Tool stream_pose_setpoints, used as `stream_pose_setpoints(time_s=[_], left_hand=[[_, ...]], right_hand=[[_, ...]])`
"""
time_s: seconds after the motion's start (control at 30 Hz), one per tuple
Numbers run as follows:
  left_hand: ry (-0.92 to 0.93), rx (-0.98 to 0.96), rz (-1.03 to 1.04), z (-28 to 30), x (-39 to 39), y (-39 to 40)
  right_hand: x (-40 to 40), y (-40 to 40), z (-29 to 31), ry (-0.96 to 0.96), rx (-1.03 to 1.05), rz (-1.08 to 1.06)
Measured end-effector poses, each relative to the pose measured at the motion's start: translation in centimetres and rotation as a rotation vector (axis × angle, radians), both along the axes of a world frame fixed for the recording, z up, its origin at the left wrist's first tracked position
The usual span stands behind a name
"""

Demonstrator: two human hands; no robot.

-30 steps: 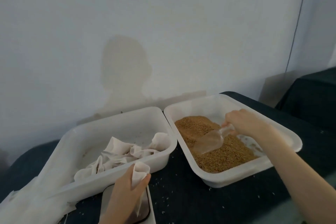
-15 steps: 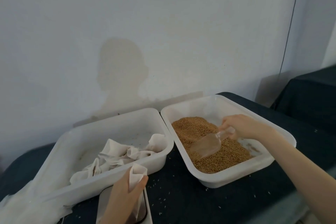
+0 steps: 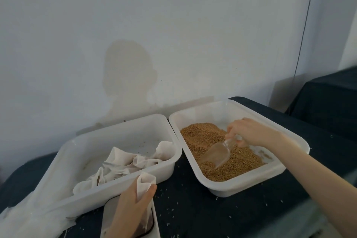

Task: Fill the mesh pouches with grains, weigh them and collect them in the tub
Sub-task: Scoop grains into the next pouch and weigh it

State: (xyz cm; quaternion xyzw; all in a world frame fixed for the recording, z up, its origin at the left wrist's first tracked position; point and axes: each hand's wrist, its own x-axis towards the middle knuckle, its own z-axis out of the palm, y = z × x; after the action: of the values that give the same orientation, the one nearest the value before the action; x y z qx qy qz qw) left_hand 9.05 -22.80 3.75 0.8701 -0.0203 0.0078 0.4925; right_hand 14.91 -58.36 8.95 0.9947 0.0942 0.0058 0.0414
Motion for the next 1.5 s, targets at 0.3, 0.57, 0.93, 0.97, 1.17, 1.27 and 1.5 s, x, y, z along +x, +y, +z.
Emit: stream_pose_setpoints(time_s=[0.3, 0.57, 0.93, 0.97, 1.17, 1.27, 1.5], left_hand=[[-0.026, -0.023, -0.014, -0.6, 0.3, 0.0], [-0.031, -0.068, -0.02, -0.6, 0.1, -0.1], [-0.069, -0.052, -0.035, -0.4, 0.2, 1.4], [-0.073, -0.047, -0.04, -0.4, 0.2, 1.5], [-0.058, -0.037, -0.025, -1.2, 0.8, 1.5], [-0.051, -0.027, 0.017, -1.4, 0.9, 1.9], [-0.084, 0.103, -0.036, -1.1, 0.8, 4.1]], right_hand=[[-1.3, -1.4, -0.5, 0.151, 0.239, -0.039], [-0.9, -1.1, -2.7, 0.103, 0.265, -0.028], [-2.1, -1.8, -1.9, 0.055, 0.701, -0.02], [-2.1, -1.5, -1.7, 0.056, 0.719, -0.007], [-1.6, 0.8, -0.4, 0.033, 0.757, 0.031], [-1.7, 2.4, 0.3, -0.005, 0.777, 0.079], [-2.1, 7.7, 2.3, 0.067, 0.734, 0.244]])
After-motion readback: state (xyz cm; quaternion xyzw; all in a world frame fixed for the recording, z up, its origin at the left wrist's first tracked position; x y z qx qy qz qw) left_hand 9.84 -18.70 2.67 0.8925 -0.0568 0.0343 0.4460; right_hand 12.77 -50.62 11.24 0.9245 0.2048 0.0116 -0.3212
